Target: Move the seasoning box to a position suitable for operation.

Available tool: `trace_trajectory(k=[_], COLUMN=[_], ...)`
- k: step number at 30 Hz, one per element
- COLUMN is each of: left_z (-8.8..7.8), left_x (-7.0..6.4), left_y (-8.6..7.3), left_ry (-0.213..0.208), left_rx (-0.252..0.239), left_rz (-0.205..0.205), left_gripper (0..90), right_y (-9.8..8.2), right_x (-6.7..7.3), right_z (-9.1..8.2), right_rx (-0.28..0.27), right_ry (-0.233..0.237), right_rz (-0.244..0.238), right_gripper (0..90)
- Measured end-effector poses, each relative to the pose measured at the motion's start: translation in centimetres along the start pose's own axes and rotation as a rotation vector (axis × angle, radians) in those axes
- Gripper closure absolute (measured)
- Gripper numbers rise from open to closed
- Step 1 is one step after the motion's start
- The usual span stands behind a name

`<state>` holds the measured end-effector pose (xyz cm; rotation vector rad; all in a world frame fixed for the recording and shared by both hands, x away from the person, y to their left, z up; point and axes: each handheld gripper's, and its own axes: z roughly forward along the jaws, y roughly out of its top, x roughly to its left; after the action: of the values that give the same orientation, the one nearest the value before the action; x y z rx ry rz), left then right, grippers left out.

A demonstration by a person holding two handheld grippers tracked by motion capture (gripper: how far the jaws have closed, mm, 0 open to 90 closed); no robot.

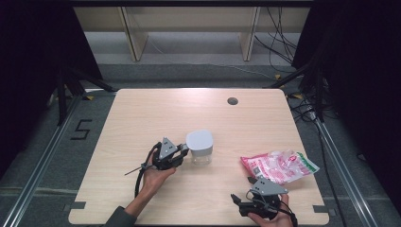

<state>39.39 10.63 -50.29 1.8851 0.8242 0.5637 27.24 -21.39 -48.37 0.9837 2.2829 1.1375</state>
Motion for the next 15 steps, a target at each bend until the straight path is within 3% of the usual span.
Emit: trace_trajectory(k=[4, 8, 14, 15], left_z=[-0.1, -0.3, -0.5, -0.6], left_x=[-0.8, -1.4, -2.0, -2.2], left_y=[0.0, -0.1, -0.2, -0.2], left_ry=[-0.032, -0.07, -0.077, -0.077], left_rx=[-0.006, -0.01, -0.007, -0.002], left_rz=[0.011, 0.032, 0.036, 0.035], left_gripper=[70.2, 70.1, 69.9, 69.9], right_y=[-0.1, -0.1, -0.1, -0.1], right_x=[0.1, 0.1, 0.2, 0.0], right_z=[0.0, 0.0, 0.0, 0.1], right_rx=[0.006, 0.008, 0.016, 0.009], right_ry=[0.001, 0.007, 0.013, 0.011], right_rz=[0.019, 0.006, 0.018, -0.006], right_gripper=[18.5, 18.5, 18.4, 18.4])
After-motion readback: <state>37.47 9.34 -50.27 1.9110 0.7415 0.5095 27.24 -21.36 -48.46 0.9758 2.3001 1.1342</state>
